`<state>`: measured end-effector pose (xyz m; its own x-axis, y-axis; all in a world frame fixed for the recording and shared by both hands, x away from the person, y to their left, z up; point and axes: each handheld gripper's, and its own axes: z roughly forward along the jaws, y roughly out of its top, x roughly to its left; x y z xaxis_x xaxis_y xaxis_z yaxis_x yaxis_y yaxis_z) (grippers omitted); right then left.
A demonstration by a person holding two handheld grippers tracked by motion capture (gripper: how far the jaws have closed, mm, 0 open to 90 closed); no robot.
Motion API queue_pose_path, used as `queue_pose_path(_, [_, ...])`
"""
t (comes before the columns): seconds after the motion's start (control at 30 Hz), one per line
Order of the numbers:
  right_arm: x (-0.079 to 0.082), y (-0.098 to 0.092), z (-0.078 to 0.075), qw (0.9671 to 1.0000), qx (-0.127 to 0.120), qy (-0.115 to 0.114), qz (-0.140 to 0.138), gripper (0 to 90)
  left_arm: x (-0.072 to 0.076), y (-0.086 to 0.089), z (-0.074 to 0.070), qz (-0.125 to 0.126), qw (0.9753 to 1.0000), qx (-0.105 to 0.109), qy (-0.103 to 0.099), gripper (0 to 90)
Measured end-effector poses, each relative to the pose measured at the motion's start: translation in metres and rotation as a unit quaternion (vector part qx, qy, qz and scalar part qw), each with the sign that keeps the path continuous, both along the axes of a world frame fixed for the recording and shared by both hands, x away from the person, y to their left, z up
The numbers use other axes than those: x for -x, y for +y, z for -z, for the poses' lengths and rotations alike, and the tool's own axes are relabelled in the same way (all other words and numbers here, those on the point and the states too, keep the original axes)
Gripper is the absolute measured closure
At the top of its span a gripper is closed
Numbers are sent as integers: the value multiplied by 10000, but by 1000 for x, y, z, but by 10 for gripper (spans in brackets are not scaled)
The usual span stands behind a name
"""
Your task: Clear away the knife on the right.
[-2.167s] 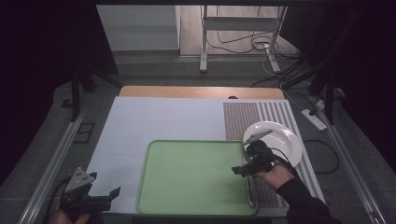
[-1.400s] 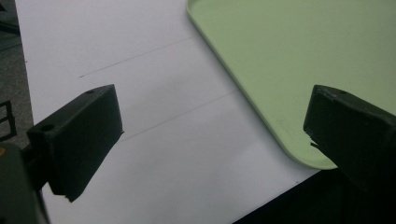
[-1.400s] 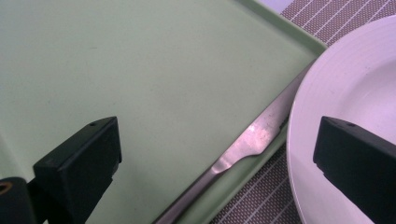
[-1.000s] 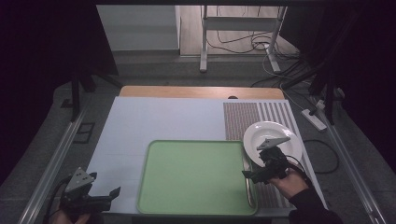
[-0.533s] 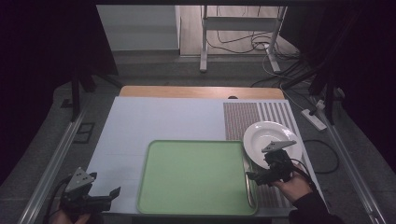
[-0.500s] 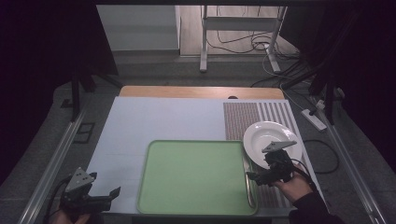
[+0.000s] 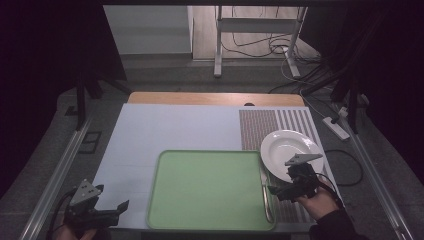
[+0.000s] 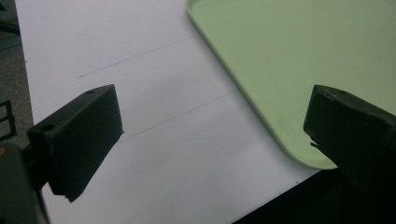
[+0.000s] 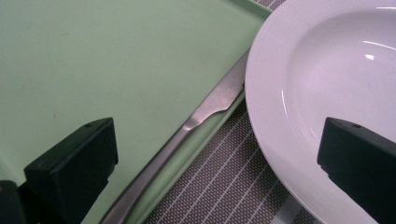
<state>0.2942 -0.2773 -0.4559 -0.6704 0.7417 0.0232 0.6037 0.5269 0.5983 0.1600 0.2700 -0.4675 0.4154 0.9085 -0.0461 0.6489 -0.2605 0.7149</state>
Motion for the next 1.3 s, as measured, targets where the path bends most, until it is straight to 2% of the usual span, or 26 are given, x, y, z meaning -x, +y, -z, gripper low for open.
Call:
queue_pose_path(0.57, [9,-9,0,9999,-14,-33,110,0,0,0,0,-4,10000,7,2,43])
queue_pose_path(1.1, [23,-26,-3,9989,-13,-214,422,0,0,1,0,-16,10000,45,22,43])
queue_pose_path(1.3, [28,-33,-2,9984,-45,-205,524,0,-1,2,0,-26,10000,91,28,43])
